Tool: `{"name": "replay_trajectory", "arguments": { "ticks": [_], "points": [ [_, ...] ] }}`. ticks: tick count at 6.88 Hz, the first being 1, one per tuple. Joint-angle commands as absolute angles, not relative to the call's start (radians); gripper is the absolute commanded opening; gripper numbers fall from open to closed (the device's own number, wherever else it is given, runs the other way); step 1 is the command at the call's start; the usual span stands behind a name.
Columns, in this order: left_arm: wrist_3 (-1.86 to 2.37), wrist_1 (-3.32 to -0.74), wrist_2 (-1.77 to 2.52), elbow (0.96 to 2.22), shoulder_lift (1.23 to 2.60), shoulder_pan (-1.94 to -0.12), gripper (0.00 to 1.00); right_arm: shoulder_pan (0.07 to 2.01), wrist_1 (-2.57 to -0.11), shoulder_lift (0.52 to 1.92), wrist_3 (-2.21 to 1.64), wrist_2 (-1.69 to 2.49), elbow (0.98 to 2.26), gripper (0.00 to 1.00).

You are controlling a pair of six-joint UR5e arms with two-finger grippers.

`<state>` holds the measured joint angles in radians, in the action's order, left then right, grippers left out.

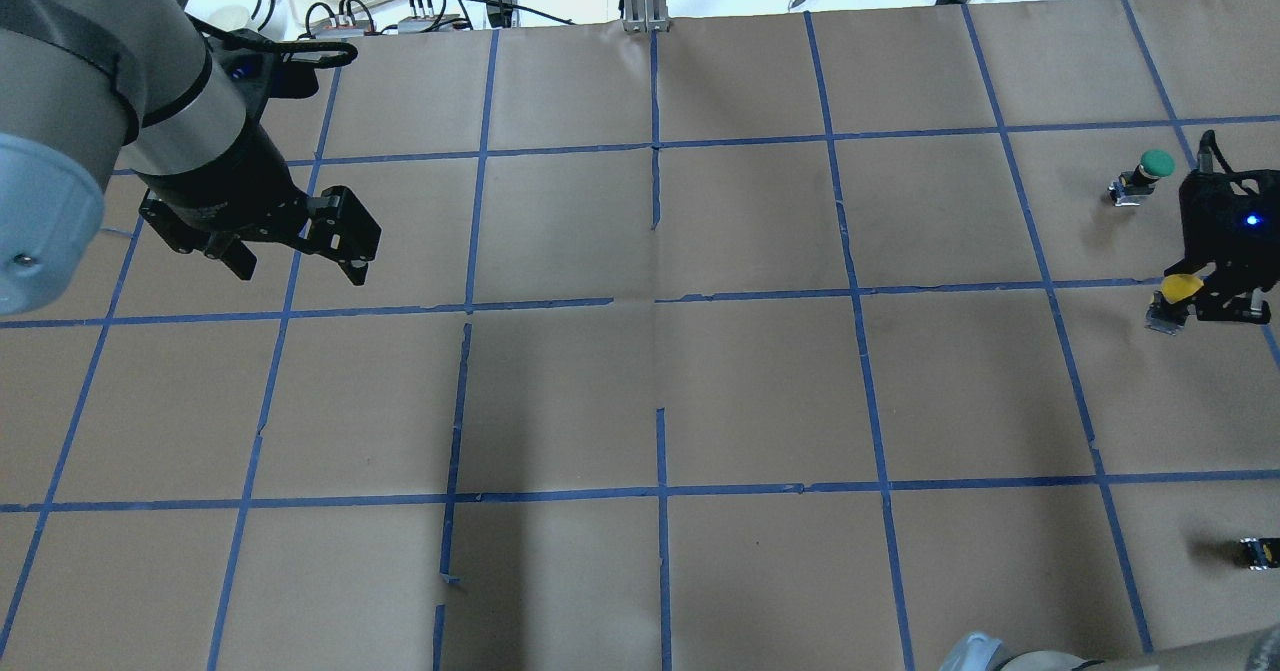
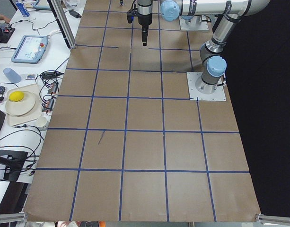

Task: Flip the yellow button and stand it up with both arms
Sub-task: 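Set the button upright on the table and open the right gripper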

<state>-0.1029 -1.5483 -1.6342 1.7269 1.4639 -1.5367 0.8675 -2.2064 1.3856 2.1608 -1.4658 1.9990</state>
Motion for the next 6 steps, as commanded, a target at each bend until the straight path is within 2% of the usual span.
{"name": "replay_trajectory", "arguments": {
  "ticks": [1,6],
  "points": [
    [-0.103,-1.548,-1.634,1.727,1.456,-1.543,1.00,0.813,-2.090,1.384,2.386,-1.419,1.999,0.03],
    [-0.101,-1.548,-1.635,1.730,1.462,-1.543,1.00,0.723,-2.066,1.341,2.494,-1.332,1.988,0.06]
  ]
}}
